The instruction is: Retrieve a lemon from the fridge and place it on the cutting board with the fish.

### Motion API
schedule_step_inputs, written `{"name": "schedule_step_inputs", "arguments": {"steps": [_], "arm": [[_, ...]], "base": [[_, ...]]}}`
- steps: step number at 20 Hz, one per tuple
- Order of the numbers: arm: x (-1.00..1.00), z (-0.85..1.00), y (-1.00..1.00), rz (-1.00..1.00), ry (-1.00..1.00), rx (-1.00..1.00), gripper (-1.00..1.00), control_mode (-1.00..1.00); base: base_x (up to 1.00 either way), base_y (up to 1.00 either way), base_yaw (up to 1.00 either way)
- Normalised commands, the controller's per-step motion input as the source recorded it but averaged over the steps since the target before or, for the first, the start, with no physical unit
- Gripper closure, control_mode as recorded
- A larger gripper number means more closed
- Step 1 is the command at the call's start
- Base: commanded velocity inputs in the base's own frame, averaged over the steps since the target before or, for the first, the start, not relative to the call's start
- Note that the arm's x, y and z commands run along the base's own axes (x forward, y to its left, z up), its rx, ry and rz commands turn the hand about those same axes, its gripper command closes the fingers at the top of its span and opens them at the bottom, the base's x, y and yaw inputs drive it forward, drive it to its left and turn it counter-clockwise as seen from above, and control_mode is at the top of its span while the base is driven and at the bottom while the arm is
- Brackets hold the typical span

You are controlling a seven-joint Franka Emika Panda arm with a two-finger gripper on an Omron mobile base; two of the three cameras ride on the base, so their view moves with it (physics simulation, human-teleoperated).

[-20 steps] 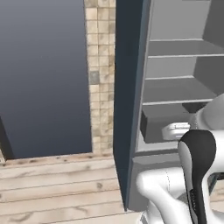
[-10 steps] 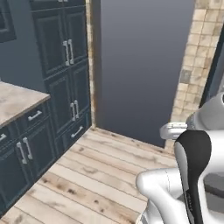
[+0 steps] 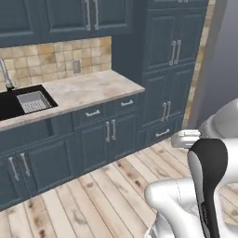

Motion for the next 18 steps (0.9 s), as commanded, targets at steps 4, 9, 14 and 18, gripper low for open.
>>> {"name": "schedule_step_inputs", "arguments": {"steps": [4,9,14,18], "arm": [[0.00,0.00,0.00,0.00,0.00,0.00,1.00,1.00],[0.00,0.00,0.00,0.00,0.00,0.00,1.00,1.00],[0.00,0.00,0.00,0.00,0.00,0.00,1.00,1.00],[0.00,0.00,0.00,0.00,0.00,0.00,1.00,1.00]], "base": [[0.09,0.54,0.66],[0.27,0.57,0.61],[0.57,0.28,0.58],[0.72,0.03,0.70]]}}
